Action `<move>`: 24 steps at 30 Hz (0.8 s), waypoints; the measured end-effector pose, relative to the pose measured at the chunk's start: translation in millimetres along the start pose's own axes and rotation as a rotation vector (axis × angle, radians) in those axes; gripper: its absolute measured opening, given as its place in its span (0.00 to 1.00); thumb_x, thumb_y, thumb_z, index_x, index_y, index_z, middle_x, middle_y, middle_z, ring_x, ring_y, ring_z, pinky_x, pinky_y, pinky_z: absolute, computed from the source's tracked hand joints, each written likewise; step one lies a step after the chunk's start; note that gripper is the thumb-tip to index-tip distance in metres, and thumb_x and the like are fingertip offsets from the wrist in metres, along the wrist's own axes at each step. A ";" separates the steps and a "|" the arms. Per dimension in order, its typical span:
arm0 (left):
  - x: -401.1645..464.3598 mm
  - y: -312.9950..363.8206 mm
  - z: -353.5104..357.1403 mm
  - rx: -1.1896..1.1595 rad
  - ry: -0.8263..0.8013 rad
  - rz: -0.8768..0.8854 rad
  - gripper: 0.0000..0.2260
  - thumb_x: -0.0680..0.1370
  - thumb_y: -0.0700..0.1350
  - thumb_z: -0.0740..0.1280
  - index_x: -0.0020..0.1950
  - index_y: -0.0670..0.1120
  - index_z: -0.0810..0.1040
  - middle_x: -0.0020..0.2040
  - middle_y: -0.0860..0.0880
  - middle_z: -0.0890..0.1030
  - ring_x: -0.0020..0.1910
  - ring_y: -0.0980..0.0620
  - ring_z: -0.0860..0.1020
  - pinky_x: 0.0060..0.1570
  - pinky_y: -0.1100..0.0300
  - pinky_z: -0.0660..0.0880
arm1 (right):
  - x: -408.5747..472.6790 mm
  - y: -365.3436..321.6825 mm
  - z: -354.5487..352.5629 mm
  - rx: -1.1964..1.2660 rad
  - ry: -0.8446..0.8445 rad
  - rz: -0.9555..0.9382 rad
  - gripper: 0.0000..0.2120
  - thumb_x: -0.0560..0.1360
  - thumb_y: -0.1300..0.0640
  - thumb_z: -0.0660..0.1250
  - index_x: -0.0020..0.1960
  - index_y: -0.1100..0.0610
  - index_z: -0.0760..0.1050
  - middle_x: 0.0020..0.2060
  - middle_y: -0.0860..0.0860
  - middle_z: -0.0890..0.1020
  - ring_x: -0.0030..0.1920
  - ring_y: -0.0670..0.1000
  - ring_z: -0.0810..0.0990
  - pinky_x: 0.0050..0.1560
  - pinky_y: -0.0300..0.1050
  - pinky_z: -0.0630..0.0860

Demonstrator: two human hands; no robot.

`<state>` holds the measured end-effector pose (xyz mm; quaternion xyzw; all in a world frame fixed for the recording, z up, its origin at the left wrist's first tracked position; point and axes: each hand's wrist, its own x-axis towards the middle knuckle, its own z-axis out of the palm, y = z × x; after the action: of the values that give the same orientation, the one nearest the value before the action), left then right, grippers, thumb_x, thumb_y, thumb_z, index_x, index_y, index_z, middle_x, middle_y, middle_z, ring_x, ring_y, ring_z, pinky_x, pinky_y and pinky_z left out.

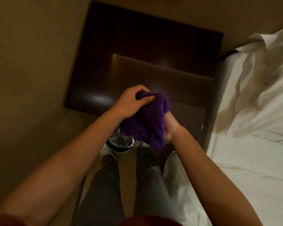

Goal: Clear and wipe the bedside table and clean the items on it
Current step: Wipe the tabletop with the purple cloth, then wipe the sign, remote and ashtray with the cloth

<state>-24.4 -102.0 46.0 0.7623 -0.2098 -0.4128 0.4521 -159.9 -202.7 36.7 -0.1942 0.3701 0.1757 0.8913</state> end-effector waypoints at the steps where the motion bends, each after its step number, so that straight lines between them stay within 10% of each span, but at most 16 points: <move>1: 1.7 0.8 0.1 -0.004 0.030 -0.003 0.06 0.78 0.50 0.74 0.49 0.49 0.80 0.44 0.54 0.80 0.43 0.61 0.78 0.47 0.62 0.74 | -1.9 1.5 -6.8 0.028 0.004 -0.002 0.33 0.73 0.35 0.67 0.69 0.57 0.77 0.61 0.62 0.83 0.60 0.61 0.84 0.60 0.58 0.81; 6: 7.4 7.9 -4.6 -0.108 0.101 -0.086 0.10 0.77 0.57 0.72 0.50 0.51 0.81 0.46 0.55 0.83 0.44 0.62 0.81 0.44 0.65 0.76 | -17.6 -5.7 -41.4 0.097 0.000 -0.062 0.37 0.78 0.28 0.58 0.78 0.51 0.69 0.73 0.61 0.76 0.72 0.64 0.75 0.72 0.63 0.71; 11: 9.3 18.5 7.7 -0.263 0.092 -0.123 0.12 0.77 0.56 0.73 0.51 0.47 0.82 0.45 0.54 0.84 0.44 0.59 0.81 0.44 0.65 0.77 | -24.9 -9.1 -39.4 -0.104 0.070 -0.109 0.39 0.66 0.39 0.80 0.72 0.52 0.73 0.64 0.57 0.83 0.65 0.59 0.82 0.58 0.51 0.82; 17: 8.6 26.8 16.9 -0.462 0.203 -0.208 0.16 0.75 0.57 0.75 0.58 0.52 0.80 0.57 0.52 0.84 0.55 0.55 0.84 0.54 0.59 0.81 | -23.6 -12.6 -29.2 -0.063 0.166 -0.229 0.36 0.64 0.52 0.84 0.68 0.54 0.74 0.57 0.55 0.87 0.59 0.57 0.86 0.52 0.48 0.84; 24: -12.7 35.5 23.5 -0.759 -0.313 -0.486 0.27 0.75 0.63 0.70 0.67 0.49 0.78 0.63 0.46 0.84 0.62 0.47 0.82 0.54 0.56 0.82 | -43.1 -22.6 -16.9 0.148 0.033 -0.249 0.43 0.60 0.47 0.87 0.69 0.59 0.76 0.63 0.60 0.83 0.63 0.60 0.83 0.58 0.53 0.82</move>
<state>-49.1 -123.2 76.3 0.4988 0.0748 -0.6641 0.5519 -188.2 -237.5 61.9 -0.1754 0.3696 0.0329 0.9119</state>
